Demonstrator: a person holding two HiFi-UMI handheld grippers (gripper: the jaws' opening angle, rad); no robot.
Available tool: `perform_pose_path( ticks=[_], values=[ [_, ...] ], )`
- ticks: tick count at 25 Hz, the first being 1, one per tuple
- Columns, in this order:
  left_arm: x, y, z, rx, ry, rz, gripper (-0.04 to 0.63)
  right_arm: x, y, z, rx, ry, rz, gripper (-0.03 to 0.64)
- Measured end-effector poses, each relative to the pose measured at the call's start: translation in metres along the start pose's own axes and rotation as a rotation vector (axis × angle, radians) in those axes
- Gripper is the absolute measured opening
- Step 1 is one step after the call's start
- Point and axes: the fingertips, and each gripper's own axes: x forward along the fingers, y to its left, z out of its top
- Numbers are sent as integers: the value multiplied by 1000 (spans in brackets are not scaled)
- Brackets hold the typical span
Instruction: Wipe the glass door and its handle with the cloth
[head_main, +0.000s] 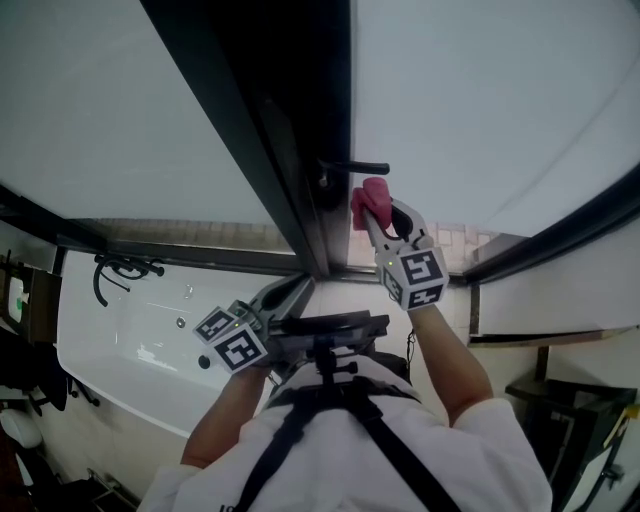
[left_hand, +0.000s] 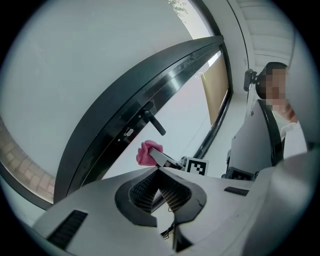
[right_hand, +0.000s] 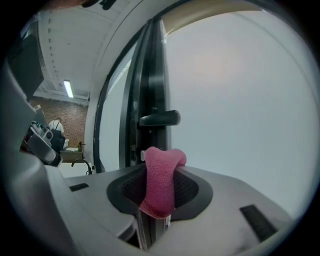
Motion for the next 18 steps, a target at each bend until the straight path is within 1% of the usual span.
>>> perform_pose_path(
  ticks=[3,10,17,18],
  values=[
    [-4,4,-2,-8,-2,22,-8,18,18,14,-119,-26,31,109],
    [-16,10,-6,-22,-5,63,-8,44,44,34,-339,-58,85,109],
    [-23,18,-5,-35,-11,85,-8,61,46,34,-474,-86,110,109],
    [-23,19,-4,-37,-12,88,-8,60,43,33,-471,-86,101,109]
  ],
)
